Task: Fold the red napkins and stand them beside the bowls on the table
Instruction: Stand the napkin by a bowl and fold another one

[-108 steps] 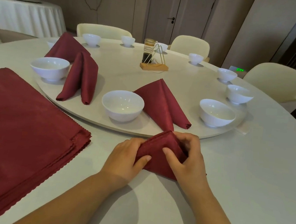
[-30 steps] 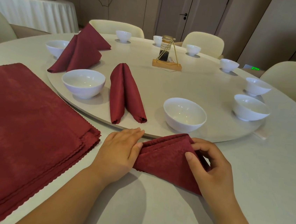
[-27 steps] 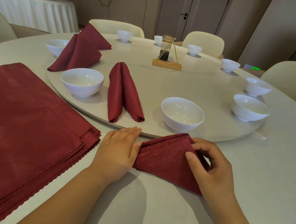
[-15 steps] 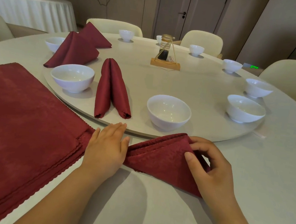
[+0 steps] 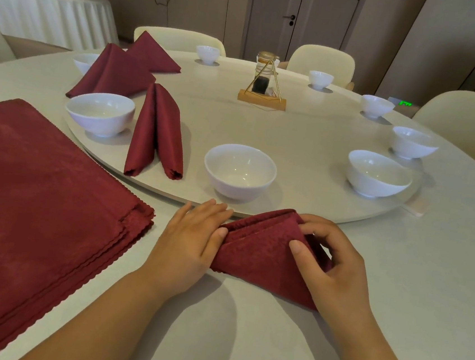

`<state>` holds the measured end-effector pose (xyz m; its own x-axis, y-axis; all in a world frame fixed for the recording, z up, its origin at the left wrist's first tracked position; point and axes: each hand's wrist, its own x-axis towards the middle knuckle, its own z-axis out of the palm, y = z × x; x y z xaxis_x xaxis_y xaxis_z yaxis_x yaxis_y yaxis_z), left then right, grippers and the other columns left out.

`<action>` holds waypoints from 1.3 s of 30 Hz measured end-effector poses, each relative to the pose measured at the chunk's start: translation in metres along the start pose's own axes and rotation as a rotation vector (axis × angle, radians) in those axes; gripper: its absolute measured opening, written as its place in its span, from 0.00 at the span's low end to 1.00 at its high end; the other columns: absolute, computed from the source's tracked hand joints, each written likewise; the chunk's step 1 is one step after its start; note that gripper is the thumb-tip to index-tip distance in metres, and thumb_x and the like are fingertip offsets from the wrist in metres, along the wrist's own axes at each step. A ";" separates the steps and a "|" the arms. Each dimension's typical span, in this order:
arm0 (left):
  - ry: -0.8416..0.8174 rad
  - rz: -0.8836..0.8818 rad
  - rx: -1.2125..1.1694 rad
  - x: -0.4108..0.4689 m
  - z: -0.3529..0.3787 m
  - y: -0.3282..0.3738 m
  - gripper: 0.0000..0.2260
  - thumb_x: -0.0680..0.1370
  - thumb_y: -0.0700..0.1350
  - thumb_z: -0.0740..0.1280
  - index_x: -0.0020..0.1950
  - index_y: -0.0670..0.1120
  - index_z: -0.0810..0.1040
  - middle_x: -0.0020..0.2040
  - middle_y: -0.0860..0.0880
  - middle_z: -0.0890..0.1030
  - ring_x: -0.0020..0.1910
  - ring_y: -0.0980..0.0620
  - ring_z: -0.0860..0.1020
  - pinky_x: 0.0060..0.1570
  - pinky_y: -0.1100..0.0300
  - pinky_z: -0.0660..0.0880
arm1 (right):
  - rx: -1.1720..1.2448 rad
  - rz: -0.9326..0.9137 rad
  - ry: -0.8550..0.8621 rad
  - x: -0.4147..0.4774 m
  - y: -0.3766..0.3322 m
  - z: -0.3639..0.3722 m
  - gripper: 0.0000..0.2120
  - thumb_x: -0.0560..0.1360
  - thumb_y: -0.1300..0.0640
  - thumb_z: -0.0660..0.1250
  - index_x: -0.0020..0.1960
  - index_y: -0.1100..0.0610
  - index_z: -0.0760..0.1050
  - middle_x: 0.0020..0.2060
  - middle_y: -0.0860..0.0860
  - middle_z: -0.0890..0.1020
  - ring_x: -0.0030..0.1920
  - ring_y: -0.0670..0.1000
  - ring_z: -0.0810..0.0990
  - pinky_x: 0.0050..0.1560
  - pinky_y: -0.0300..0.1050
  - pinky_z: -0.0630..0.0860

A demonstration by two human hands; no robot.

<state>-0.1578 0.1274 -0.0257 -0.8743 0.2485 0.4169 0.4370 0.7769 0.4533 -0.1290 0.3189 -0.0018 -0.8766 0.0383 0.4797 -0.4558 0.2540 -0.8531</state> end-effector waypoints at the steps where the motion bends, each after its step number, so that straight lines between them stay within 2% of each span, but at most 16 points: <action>1: -0.016 -0.013 0.015 0.000 -0.001 -0.001 0.33 0.72 0.58 0.39 0.69 0.48 0.69 0.69 0.51 0.70 0.69 0.60 0.60 0.65 0.72 0.38 | -0.012 -0.001 -0.001 0.000 0.001 0.000 0.07 0.64 0.47 0.64 0.41 0.42 0.75 0.49 0.37 0.79 0.53 0.40 0.77 0.53 0.31 0.70; 4: -0.037 -0.086 0.077 -0.001 -0.003 -0.005 0.37 0.69 0.60 0.35 0.71 0.50 0.66 0.71 0.53 0.67 0.72 0.56 0.59 0.66 0.66 0.41 | -0.021 0.006 -0.019 0.000 0.001 0.000 0.08 0.64 0.46 0.64 0.43 0.42 0.75 0.53 0.36 0.79 0.56 0.40 0.76 0.56 0.31 0.70; 8: 0.007 -0.127 0.127 -0.001 -0.001 -0.008 0.35 0.71 0.58 0.37 0.69 0.47 0.70 0.68 0.50 0.70 0.71 0.52 0.64 0.68 0.58 0.48 | -0.014 0.031 -0.044 -0.001 0.000 0.000 0.10 0.63 0.45 0.64 0.44 0.42 0.75 0.51 0.33 0.78 0.55 0.39 0.76 0.53 0.29 0.70; 12: 0.028 -0.115 0.137 -0.002 0.000 -0.011 0.32 0.73 0.56 0.40 0.66 0.46 0.73 0.67 0.48 0.73 0.69 0.50 0.66 0.68 0.57 0.46 | -0.006 0.021 -0.066 0.000 -0.003 0.000 0.10 0.64 0.46 0.64 0.44 0.39 0.76 0.49 0.34 0.79 0.52 0.37 0.77 0.49 0.26 0.70; 15: 0.014 -0.111 0.132 -0.002 0.001 -0.008 0.34 0.72 0.57 0.38 0.68 0.47 0.71 0.68 0.49 0.71 0.71 0.52 0.63 0.68 0.59 0.43 | -0.010 0.023 -0.055 -0.001 -0.003 0.000 0.10 0.63 0.45 0.64 0.44 0.40 0.77 0.44 0.37 0.80 0.47 0.39 0.78 0.46 0.27 0.70; 17: -0.018 -0.149 0.127 0.000 -0.002 -0.008 0.38 0.69 0.59 0.34 0.70 0.49 0.67 0.71 0.52 0.67 0.72 0.55 0.59 0.67 0.63 0.39 | -0.030 0.025 -0.029 -0.001 -0.001 0.001 0.07 0.64 0.46 0.65 0.41 0.46 0.78 0.42 0.37 0.81 0.44 0.39 0.78 0.44 0.27 0.71; 19: -0.045 -0.185 0.135 0.000 -0.005 -0.009 0.40 0.66 0.60 0.31 0.72 0.51 0.64 0.72 0.54 0.64 0.73 0.57 0.56 0.66 0.65 0.39 | -0.055 0.049 0.016 0.000 0.001 0.003 0.04 0.65 0.51 0.67 0.39 0.44 0.76 0.39 0.36 0.80 0.42 0.38 0.78 0.43 0.26 0.70; 24: -0.078 -0.223 0.170 -0.001 -0.008 -0.012 0.42 0.64 0.59 0.30 0.72 0.52 0.64 0.73 0.55 0.62 0.73 0.57 0.55 0.70 0.58 0.42 | -0.167 0.067 0.064 0.003 0.003 0.009 0.07 0.68 0.56 0.66 0.40 0.43 0.74 0.38 0.32 0.79 0.42 0.36 0.77 0.43 0.25 0.69; 28: -0.105 -0.244 0.192 0.000 -0.011 -0.011 0.42 0.64 0.58 0.29 0.72 0.52 0.63 0.72 0.56 0.61 0.73 0.58 0.53 0.70 0.57 0.42 | -0.208 0.075 0.128 0.007 -0.002 0.006 0.17 0.71 0.68 0.68 0.38 0.45 0.73 0.34 0.34 0.79 0.38 0.33 0.75 0.42 0.24 0.68; 30: -0.110 -0.252 0.185 -0.001 -0.013 -0.010 0.40 0.66 0.57 0.30 0.72 0.52 0.64 0.72 0.56 0.61 0.73 0.58 0.54 0.70 0.57 0.43 | -0.207 0.089 0.173 0.011 -0.007 0.004 0.16 0.71 0.68 0.68 0.38 0.46 0.74 0.33 0.37 0.79 0.37 0.33 0.75 0.41 0.24 0.69; 33: -0.103 -0.250 0.178 -0.001 -0.016 -0.008 0.42 0.64 0.57 0.29 0.70 0.52 0.66 0.71 0.54 0.63 0.73 0.57 0.55 0.70 0.55 0.44 | -0.225 0.076 0.254 0.021 -0.016 -0.003 0.15 0.71 0.68 0.68 0.38 0.47 0.73 0.31 0.32 0.78 0.35 0.31 0.75 0.40 0.23 0.68; 35: -0.132 -0.245 0.248 -0.001 -0.017 -0.007 0.38 0.67 0.56 0.29 0.72 0.52 0.62 0.74 0.53 0.59 0.74 0.56 0.53 0.71 0.54 0.43 | -0.259 0.052 0.308 0.032 -0.022 -0.010 0.13 0.72 0.67 0.67 0.39 0.50 0.74 0.30 0.30 0.77 0.34 0.31 0.74 0.39 0.22 0.67; 37: -0.183 -0.262 0.313 -0.001 -0.018 -0.005 0.33 0.70 0.52 0.33 0.74 0.53 0.56 0.75 0.53 0.54 0.74 0.56 0.50 0.71 0.54 0.41 | -0.303 0.032 0.349 0.046 -0.028 -0.014 0.08 0.72 0.66 0.66 0.42 0.54 0.76 0.29 0.35 0.77 0.34 0.30 0.74 0.40 0.22 0.67; 39: -0.195 -0.271 0.318 0.000 -0.020 -0.003 0.32 0.71 0.51 0.35 0.75 0.53 0.53 0.76 0.53 0.52 0.74 0.56 0.48 0.71 0.54 0.39 | -0.343 0.015 0.365 0.061 -0.033 -0.012 0.06 0.73 0.65 0.66 0.43 0.55 0.75 0.34 0.36 0.75 0.35 0.30 0.73 0.40 0.21 0.67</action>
<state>-0.1551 0.1132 -0.0113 -0.9848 0.0926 0.1469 0.1273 0.9603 0.2484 -0.1655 0.3242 0.0582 -0.7436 0.3646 0.5604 -0.3123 0.5517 -0.7733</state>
